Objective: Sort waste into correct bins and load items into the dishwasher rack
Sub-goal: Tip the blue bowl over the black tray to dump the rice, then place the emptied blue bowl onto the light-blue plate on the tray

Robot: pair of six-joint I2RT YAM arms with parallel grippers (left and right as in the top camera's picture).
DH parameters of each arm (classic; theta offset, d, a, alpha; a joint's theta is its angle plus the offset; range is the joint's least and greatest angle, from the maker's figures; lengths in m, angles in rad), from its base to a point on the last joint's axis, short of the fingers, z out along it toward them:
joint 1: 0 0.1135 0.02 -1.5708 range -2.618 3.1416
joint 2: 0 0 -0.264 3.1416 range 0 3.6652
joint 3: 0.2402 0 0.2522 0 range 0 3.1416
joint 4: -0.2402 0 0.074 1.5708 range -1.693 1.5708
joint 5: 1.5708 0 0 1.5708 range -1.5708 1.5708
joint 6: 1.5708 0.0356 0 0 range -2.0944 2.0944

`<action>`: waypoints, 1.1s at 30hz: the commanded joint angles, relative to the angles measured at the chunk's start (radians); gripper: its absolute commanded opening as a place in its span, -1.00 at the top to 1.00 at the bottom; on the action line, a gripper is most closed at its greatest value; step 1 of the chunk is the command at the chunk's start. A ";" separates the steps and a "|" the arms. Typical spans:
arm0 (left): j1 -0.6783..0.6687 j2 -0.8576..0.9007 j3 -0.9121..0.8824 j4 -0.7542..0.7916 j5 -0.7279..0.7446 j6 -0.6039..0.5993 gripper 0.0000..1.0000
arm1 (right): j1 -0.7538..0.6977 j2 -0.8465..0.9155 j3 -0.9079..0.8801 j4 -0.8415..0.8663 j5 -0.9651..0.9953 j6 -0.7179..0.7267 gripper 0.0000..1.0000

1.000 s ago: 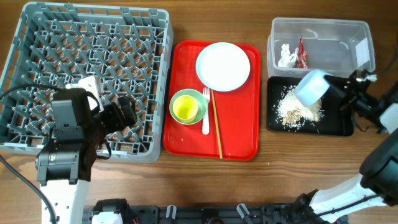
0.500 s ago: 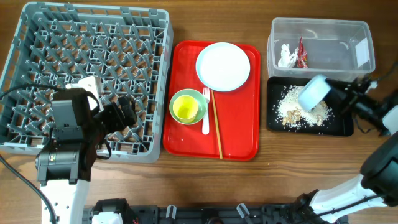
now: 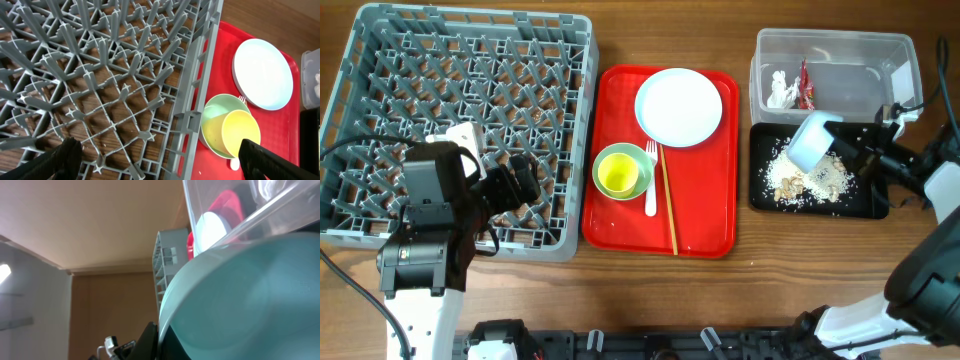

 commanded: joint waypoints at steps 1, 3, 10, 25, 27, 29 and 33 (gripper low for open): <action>-0.005 -0.008 0.018 -0.002 0.012 -0.013 -1.00 | 0.016 -0.042 0.002 0.061 -0.222 -0.162 0.92; -0.005 -0.008 0.018 -0.004 0.012 -0.013 -1.00 | 0.037 -0.068 0.004 0.031 -0.215 -0.198 0.92; -0.005 -0.008 0.018 -0.006 0.012 -0.013 -1.00 | 0.089 -0.090 0.004 0.047 0.079 0.016 0.91; -0.005 -0.008 0.018 -0.005 0.011 -0.013 -1.00 | 0.630 -0.244 0.218 -0.035 0.638 -0.132 0.91; -0.005 -0.008 0.018 -0.005 0.012 -0.013 -1.00 | 0.716 -0.242 0.252 -0.044 0.759 -0.161 0.91; -0.005 -0.008 0.018 -0.005 0.012 -0.013 -1.00 | 0.779 -0.240 0.276 -0.049 0.844 -0.188 0.91; -0.005 -0.008 0.018 -0.005 0.012 -0.013 -1.00 | 0.911 -0.213 0.332 -0.050 1.023 -0.248 0.92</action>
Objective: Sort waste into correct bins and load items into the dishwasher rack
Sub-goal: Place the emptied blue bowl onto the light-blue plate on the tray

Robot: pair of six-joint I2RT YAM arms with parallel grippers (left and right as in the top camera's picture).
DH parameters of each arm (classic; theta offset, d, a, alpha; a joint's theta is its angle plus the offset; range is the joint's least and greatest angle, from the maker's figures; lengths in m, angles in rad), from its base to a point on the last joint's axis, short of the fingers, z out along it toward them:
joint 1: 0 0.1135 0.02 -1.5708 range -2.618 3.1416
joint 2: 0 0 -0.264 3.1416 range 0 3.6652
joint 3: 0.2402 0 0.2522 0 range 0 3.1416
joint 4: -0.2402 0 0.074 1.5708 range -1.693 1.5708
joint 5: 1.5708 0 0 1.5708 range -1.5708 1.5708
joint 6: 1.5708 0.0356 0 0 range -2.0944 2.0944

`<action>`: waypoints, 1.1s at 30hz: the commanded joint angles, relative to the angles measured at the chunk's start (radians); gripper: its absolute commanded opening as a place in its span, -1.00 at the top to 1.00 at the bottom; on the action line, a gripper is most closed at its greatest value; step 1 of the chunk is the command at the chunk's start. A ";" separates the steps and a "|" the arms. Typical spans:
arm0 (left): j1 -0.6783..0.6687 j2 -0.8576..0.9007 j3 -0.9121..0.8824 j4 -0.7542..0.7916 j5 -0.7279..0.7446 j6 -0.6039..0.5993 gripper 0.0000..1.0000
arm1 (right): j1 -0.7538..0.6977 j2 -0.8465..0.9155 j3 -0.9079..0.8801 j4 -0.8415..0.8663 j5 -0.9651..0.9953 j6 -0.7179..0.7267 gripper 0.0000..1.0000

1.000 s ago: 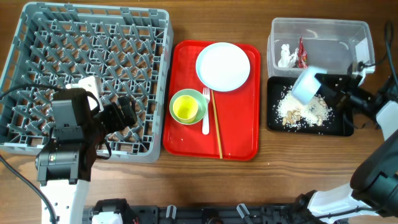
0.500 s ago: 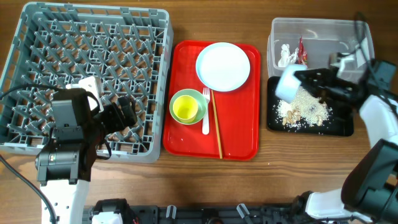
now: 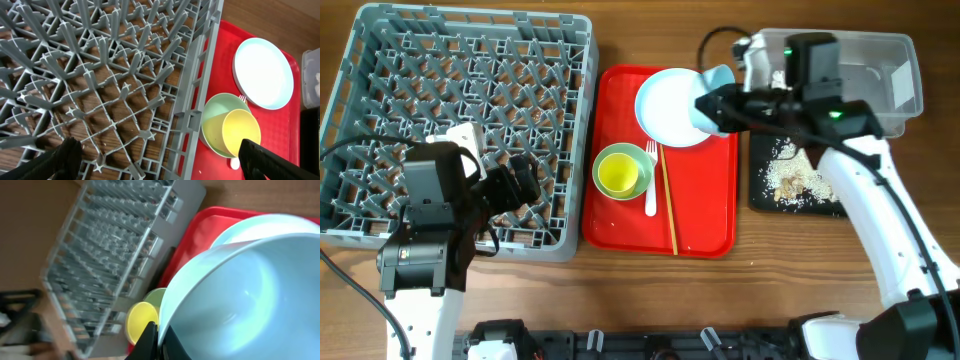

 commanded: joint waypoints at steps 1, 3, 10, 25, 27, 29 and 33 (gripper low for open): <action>-0.005 -0.008 0.018 0.000 0.012 -0.013 -1.00 | 0.087 0.026 0.071 -0.001 0.251 -0.082 0.91; -0.005 -0.008 0.018 0.000 0.012 -0.013 -1.00 | 0.108 0.055 0.097 -0.009 0.272 -0.098 0.91; -0.005 -0.008 0.018 0.000 0.012 -0.013 -1.00 | 0.142 0.266 0.286 -0.112 0.325 -0.127 0.91; -0.005 -0.008 0.018 0.000 0.012 -0.013 -1.00 | 0.184 0.589 0.322 -0.135 0.327 -0.102 0.91; -0.005 -0.008 0.018 0.000 0.012 -0.013 -1.00 | 0.185 0.594 0.322 -0.139 0.327 -0.102 0.90; -0.005 -0.008 0.018 0.000 0.012 -0.013 -1.00 | 0.185 0.590 0.323 -0.147 0.327 -0.103 0.76; -0.005 -0.008 0.018 0.000 0.012 -0.013 -1.00 | 0.185 0.577 0.324 -0.188 0.323 -0.102 0.53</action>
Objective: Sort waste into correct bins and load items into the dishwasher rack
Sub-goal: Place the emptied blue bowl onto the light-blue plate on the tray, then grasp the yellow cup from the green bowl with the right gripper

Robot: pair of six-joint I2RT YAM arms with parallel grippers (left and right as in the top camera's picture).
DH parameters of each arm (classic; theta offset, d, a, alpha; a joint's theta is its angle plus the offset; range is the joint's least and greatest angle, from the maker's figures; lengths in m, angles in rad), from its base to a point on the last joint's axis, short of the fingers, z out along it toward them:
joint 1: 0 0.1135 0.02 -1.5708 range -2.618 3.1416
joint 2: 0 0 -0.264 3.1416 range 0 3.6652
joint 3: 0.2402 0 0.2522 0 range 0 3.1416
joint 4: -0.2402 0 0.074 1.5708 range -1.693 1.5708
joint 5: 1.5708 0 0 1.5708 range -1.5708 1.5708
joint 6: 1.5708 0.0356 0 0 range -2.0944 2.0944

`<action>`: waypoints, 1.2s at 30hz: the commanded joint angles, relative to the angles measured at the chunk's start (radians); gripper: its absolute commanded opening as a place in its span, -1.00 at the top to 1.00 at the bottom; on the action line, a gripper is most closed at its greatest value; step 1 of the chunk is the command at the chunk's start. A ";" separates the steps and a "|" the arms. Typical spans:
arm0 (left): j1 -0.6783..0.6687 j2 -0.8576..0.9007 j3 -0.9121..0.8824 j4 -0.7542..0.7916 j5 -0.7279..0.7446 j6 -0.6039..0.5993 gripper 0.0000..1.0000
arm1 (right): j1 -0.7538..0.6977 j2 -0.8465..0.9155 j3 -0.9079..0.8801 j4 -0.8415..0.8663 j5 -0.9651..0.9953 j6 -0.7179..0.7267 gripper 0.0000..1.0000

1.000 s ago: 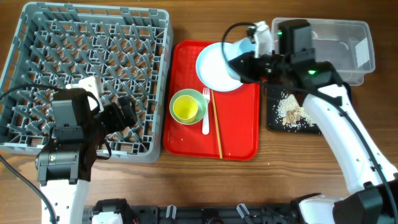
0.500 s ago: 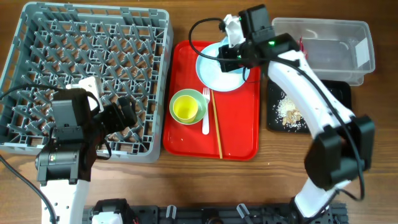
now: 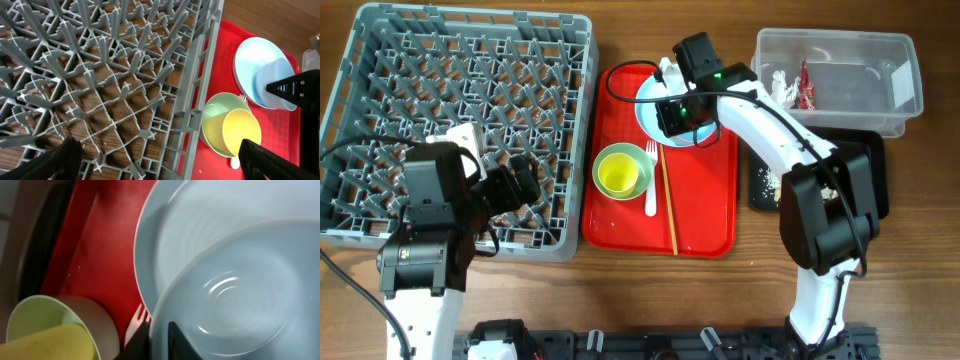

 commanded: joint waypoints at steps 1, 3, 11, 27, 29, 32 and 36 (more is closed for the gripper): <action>-0.005 -0.008 0.018 0.002 0.012 -0.013 -1.00 | 0.002 0.006 0.024 -0.039 -0.002 0.001 0.47; -0.005 -0.008 0.018 0.002 0.012 -0.013 -0.99 | 0.002 -0.004 0.050 -0.079 -0.002 0.001 0.38; -0.005 -0.008 0.018 0.002 0.012 -0.013 -1.00 | 0.012 -0.113 0.240 -0.282 -0.063 0.002 0.05; -0.005 -0.005 0.018 0.002 0.012 -0.013 -1.00 | 0.240 -0.080 0.079 -0.317 0.090 0.166 -0.04; -0.005 -0.005 0.018 0.002 0.012 -0.013 -1.00 | 0.251 -0.069 0.051 -0.296 0.109 0.188 0.03; -0.005 -0.005 0.018 0.002 0.012 -0.013 -1.00 | 0.259 -0.052 -0.003 -0.238 0.108 0.223 0.22; -0.005 -0.005 0.018 0.002 0.012 -0.013 -1.00 | 0.259 -0.042 -0.048 -0.184 0.108 0.247 0.58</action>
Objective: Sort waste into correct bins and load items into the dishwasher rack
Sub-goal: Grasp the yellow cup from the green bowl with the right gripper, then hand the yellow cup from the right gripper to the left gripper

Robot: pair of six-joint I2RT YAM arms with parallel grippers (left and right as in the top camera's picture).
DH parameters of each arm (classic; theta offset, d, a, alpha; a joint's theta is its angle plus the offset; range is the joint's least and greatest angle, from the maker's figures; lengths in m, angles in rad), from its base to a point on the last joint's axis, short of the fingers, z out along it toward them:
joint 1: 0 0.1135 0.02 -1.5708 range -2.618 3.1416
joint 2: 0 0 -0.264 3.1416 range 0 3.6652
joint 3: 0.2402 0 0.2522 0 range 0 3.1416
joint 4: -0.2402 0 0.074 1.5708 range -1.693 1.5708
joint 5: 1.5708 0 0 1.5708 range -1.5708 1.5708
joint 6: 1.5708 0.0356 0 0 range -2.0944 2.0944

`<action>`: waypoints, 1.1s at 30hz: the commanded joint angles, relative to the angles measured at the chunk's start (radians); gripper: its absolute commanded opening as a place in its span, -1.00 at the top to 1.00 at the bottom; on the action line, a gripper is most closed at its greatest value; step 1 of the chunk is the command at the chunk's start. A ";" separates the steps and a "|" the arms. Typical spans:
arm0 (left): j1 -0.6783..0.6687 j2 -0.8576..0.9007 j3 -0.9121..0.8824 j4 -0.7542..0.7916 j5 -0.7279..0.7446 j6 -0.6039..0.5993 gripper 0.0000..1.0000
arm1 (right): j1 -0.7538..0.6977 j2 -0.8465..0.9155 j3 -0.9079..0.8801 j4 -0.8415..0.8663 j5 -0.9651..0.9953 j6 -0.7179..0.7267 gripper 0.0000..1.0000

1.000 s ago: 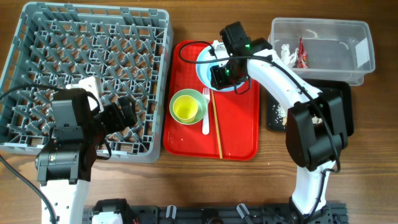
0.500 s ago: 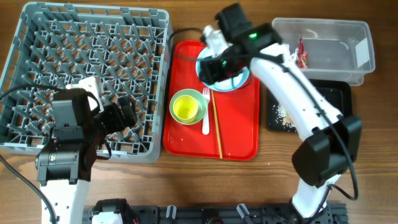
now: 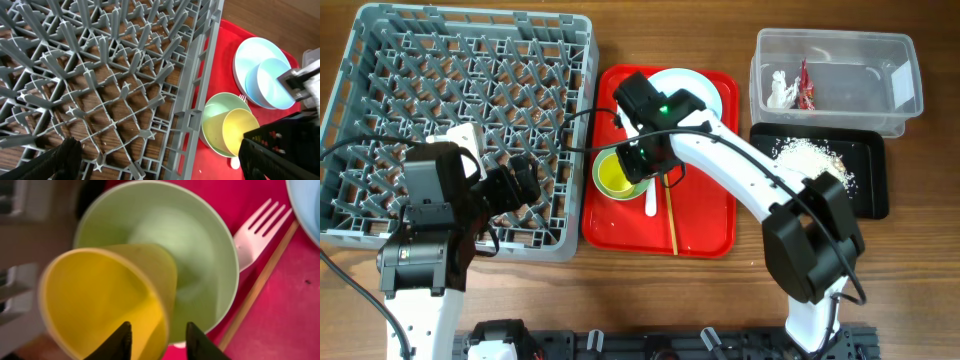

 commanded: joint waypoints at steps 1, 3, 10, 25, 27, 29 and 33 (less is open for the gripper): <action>-0.005 -0.005 0.018 0.002 0.012 -0.013 -1.00 | 0.004 0.024 -0.031 0.026 0.029 0.046 0.73; -0.005 -0.005 0.018 0.002 0.012 -0.013 -1.00 | 0.002 0.024 -0.029 0.039 0.029 0.047 0.91; -0.005 -0.005 0.018 0.003 0.012 -0.013 -1.00 | -0.047 0.009 0.080 -0.014 0.029 0.043 0.91; -0.005 0.033 0.018 0.198 0.298 -0.122 -1.00 | -0.267 -0.131 0.281 -0.066 -0.557 -0.044 0.91; -0.005 0.059 0.018 0.258 0.411 -0.122 -1.00 | -0.276 -0.131 0.276 -0.044 -0.717 -0.047 0.91; -0.005 0.091 0.018 0.336 0.560 -0.122 -1.00 | -0.277 -0.131 0.276 -0.024 -0.845 -0.051 0.91; -0.005 0.139 0.018 0.471 0.787 -0.122 -1.00 | -0.277 -0.131 0.276 -0.007 -0.986 -0.051 0.91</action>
